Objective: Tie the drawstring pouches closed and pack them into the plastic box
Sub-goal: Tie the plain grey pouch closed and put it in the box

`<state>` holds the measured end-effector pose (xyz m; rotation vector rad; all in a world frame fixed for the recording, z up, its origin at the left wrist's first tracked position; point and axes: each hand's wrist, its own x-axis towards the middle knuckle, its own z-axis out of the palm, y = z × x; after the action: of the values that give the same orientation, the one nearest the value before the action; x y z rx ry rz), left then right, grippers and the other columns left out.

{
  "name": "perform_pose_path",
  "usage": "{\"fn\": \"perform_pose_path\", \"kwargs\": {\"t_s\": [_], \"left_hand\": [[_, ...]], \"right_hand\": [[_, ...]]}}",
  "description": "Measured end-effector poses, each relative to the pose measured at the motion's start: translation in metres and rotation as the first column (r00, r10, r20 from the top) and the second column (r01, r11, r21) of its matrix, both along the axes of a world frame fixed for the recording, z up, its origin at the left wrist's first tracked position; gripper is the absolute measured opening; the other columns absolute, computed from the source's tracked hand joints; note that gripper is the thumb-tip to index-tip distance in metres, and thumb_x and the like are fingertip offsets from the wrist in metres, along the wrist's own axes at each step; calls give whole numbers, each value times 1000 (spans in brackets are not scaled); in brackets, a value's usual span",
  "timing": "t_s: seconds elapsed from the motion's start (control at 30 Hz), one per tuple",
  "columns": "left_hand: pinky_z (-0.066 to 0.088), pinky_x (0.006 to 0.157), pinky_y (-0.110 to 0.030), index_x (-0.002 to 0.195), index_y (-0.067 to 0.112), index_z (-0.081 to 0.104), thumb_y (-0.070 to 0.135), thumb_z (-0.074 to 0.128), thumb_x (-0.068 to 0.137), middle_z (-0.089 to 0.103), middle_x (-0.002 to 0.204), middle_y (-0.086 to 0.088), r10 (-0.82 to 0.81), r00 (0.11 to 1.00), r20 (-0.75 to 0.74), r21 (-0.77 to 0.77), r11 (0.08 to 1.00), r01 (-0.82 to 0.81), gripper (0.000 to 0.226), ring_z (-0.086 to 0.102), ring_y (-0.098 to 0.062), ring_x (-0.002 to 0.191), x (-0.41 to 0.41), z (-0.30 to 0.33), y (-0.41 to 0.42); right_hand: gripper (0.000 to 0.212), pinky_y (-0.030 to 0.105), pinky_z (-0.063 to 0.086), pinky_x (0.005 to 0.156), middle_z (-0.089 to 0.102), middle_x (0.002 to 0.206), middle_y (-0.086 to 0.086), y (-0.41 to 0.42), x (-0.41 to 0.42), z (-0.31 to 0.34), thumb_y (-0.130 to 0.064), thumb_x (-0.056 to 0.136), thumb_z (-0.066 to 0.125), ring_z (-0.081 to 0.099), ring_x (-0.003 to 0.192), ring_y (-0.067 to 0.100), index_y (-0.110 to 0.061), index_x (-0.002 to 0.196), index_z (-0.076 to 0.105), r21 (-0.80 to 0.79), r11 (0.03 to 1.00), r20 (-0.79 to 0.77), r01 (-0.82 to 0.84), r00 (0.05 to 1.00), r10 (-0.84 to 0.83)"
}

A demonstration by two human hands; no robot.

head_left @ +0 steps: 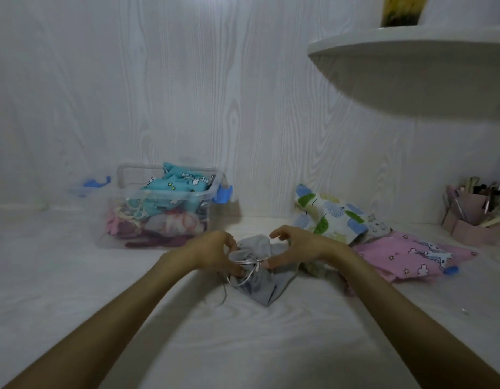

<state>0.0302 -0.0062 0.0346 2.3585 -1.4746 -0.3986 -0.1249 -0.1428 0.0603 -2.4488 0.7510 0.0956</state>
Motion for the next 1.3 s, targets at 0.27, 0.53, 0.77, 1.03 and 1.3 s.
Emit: {"fn": "perform_pose_path", "kwargs": {"t_s": [0.27,0.53,0.77,1.03,1.3], "left_hand": [[51,77,-25,107,9,65,26,80,72,64,93,-1,-60,974,-218,287,950,122,41,59,-15,83,-14,16,-5],[51,58,-10,104,6,72,17,72,82,66,74,2,37,948,-316,76,997,-14,25,61,-4,63,-3,15,4],[43,52,-7,84,10,77,14,77,76,67,58,9,-24,971,-238,-381,922,-70,9,57,5,51,0,73,34],[56,73,-32,94,15,77,20,80,72,72,75,-5,231,968,100,-688,719,-101,23,67,-20,77,43,195,53],[35,56,-25,73,13,72,36,72,74,56,63,-3,293,939,181,-475,862,-177,23,47,-19,58,109,124,42]], "right_hand": [[75,19,33,102,42,143,-2,21,-1,-2,-37,79,73,44,124,13,-17,141,36,24,988,-68,-153,986,155],[38,7,36,56,62,92,-7,18,3,-35,-27,73,79,52,74,4,-12,105,65,-123,992,301,-36,951,72],[60,20,44,76,62,101,-6,29,6,25,-26,66,84,58,93,11,-17,120,61,-166,986,652,34,754,84],[50,15,40,78,62,112,-1,45,90,139,-19,72,78,55,96,11,-18,118,59,-337,929,861,154,450,238],[47,32,43,83,57,118,7,37,156,75,-17,80,69,54,109,25,-15,124,53,-480,873,670,84,678,303]]}}
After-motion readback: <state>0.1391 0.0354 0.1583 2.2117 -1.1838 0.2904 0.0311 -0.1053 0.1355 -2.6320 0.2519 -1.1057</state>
